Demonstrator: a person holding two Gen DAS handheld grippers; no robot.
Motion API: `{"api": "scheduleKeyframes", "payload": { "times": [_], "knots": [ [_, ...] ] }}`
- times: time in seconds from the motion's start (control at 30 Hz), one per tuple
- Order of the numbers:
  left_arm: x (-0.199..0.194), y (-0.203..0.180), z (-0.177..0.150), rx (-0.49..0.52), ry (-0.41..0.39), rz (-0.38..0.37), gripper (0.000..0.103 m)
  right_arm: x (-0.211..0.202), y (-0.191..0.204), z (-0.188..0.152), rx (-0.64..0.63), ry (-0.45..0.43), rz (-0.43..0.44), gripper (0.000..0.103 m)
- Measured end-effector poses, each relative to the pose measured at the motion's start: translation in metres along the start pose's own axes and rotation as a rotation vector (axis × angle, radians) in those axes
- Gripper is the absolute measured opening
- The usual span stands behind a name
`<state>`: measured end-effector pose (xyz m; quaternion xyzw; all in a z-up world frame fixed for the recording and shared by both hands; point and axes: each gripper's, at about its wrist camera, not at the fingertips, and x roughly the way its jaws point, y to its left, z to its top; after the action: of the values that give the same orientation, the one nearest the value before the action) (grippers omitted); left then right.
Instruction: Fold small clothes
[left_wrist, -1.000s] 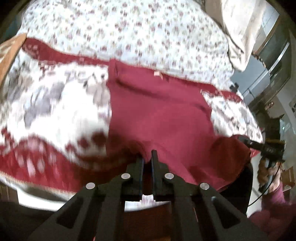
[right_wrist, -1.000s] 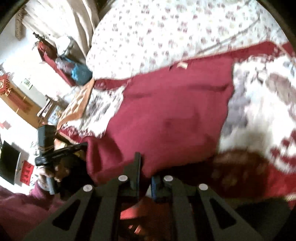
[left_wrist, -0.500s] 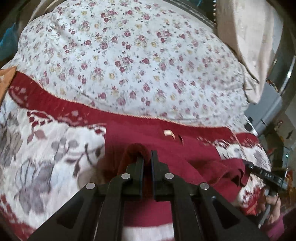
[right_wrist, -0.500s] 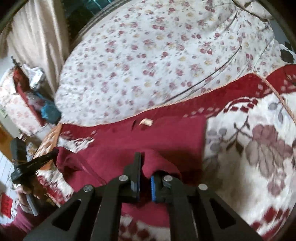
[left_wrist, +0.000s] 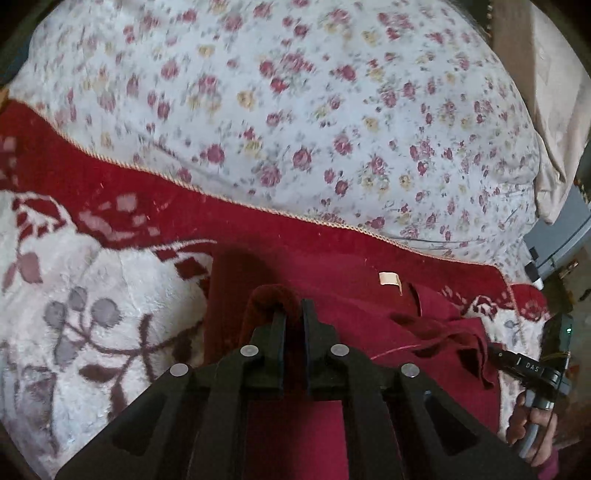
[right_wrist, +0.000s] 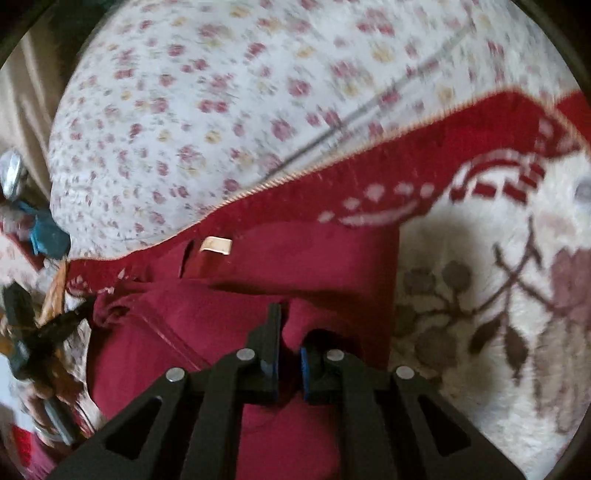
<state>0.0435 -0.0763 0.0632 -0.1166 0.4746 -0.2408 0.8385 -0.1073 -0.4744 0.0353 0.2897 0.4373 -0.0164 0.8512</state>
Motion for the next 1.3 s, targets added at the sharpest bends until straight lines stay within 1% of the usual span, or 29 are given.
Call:
{"api": "scheduleKeyframes", "payload": {
  "times": [0.03,0.07,0.1,0.13,0.17,0.2,0.23,0.3,0.37,0.4,0.47,0.5,0.57,0.67,0.73,0.8,0.83,0.87,0.93,1.0,1.07,1.13,1.17,1.2,1.23,1.3],
  "knots": [
    [-0.001,0.002,0.001,-0.012,0.008,-0.011,0.000,0.001,-0.004,0.001,0.027,0.012,0.030,0.014],
    [-0.004,0.002,0.003,-0.018,0.007,-0.029,0.000,-0.003,-0.009,0.003,0.058,0.012,0.076,0.022],
    [-0.007,0.001,0.003,-0.017,0.002,-0.039,0.000,-0.014,-0.016,0.004,0.099,-0.026,0.129,0.032],
    [-0.013,0.000,0.004,-0.010,-0.017,-0.039,0.015,-0.022,-0.017,0.003,0.110,-0.057,0.137,0.036],
    [-0.023,-0.003,0.004,0.005,-0.059,-0.008,0.025,-0.032,-0.018,0.001,0.109,-0.096,0.139,0.037],
    [-0.029,-0.004,0.004,0.015,-0.089,0.007,0.034,-0.041,-0.016,-0.002,0.085,-0.116,0.125,0.038],
    [-0.036,-0.006,0.005,0.027,-0.124,0.014,0.034,-0.047,-0.012,-0.005,0.052,-0.126,0.103,0.040],
    [-0.041,-0.008,0.006,0.041,-0.139,0.007,0.035,-0.058,0.003,-0.016,-0.045,-0.150,0.086,0.040],
    [-0.036,-0.010,0.005,0.049,-0.123,0.013,0.035,-0.058,0.016,-0.021,-0.113,-0.125,0.088,0.040],
    [-0.030,-0.011,0.003,0.061,-0.105,0.027,0.035,-0.054,0.026,-0.024,-0.155,-0.111,0.075,0.040],
    [-0.018,-0.014,0.000,0.082,-0.069,0.060,0.035,-0.049,0.037,-0.023,-0.186,-0.107,0.063,0.040],
    [-0.009,-0.015,-0.003,0.095,-0.043,0.094,0.035,-0.041,0.043,-0.019,-0.200,-0.100,0.041,0.040],
    [0.002,-0.014,-0.007,0.109,-0.010,0.134,0.035,-0.024,0.049,-0.007,-0.204,-0.096,-0.011,0.040],
    [0.022,-0.006,-0.011,0.113,0.035,0.201,0.035,0.004,0.042,0.018,-0.146,-0.086,-0.076,0.040],
    [0.031,0.001,-0.013,0.102,0.053,0.204,0.035,0.031,0.033,0.035,-0.109,-0.041,-0.128,0.040],
    [0.035,0.004,-0.012,0.101,0.049,0.209,0.036,0.055,0.027,0.040,-0.097,0.008,-0.168,0.040],
    [0.035,0.004,-0.012,0.105,0.046,0.213,0.037,0.065,0.026,0.040,-0.105,0.012,-0.182,0.040],
    [0.035,0.004,-0.012,0.107,0.046,0.215,0.037,0.066,0.029,0.039,-0.125,-0.009,-0.195,0.041],
    [0.032,0.003,-0.013,0.109,0.044,0.216,0.037,0.066,0.037,0.037,-0.156,-0.011,-0.225,0.045],
    [0.028,0.002,-0.013,0.114,0.038,0.224,0.037,0.057,0.045,0.035,-0.173,-0.017,-0.233,0.045],
    [0.018,-0.001,-0.014,0.128,0.019,0.239,0.037,0.040,0.052,0.030,-0.163,-0.039,-0.218,0.046],
    [0.010,-0.003,-0.012,0.136,-0.003,0.245,0.037,0.016,0.052,0.021,-0.157,-0.065,-0.176,0.051],
    [0.006,-0.003,-0.012,0.135,-0.013,0.243,0.037,0.006,0.052,0.014,-0.164,-0.072,-0.169,0.056],
    [0.003,-0.003,-0.012,0.131,-0.019,0.238,0.037,-0.001,0.051,0.005,-0.177,-0.070,-0.179,0.060],
    [-0.002,-0.003,-0.012,0.127,-0.022,0.230,0.037,-0.002,0.050,-0.006,-0.188,-0.054,-0.195,0.061],
    [-0.009,-0.004,-0.015,0.130,-0.027,0.224,0.037,0.010,0.044,-0.019,-0.200,0.013,-0.215,0.061]
  ]
}}
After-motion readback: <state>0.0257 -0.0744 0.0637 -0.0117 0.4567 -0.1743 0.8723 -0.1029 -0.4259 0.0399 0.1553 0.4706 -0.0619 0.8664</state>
